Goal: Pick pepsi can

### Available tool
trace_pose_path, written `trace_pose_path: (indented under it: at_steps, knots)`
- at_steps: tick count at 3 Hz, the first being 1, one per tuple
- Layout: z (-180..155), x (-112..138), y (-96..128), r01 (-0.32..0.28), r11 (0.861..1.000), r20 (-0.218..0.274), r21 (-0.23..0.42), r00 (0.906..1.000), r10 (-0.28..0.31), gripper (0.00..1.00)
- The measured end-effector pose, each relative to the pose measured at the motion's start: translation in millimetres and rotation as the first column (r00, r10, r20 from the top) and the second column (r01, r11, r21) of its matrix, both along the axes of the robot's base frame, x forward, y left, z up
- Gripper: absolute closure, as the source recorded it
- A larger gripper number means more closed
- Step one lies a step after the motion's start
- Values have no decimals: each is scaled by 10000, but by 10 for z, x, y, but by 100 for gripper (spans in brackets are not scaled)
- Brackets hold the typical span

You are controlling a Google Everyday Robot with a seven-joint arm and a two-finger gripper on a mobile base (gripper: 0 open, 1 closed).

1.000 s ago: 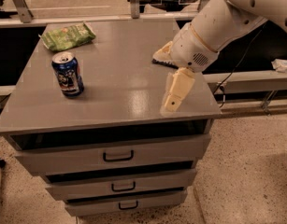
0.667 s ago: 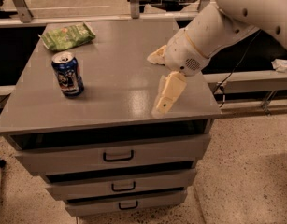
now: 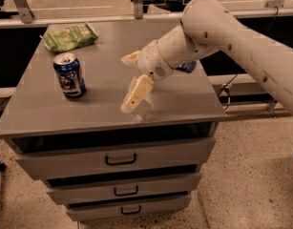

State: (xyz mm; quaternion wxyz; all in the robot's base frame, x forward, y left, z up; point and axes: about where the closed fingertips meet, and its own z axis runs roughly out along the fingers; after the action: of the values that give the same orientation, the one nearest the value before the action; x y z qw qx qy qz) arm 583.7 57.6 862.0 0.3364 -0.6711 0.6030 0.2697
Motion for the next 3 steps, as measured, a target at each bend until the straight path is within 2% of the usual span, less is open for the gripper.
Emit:
trace_pose_path:
  at_steps: [1, 2, 3]
  knots:
    - [-71, 182, 318, -71, 9951, -502, 988, 9987, 121, 0]
    - [-146, 190, 680, -190, 9813, -1286, 1916, 9907, 442, 0]
    - [-179, 179, 990, -143, 9645, -1820, 2637, 9812, 643, 0]
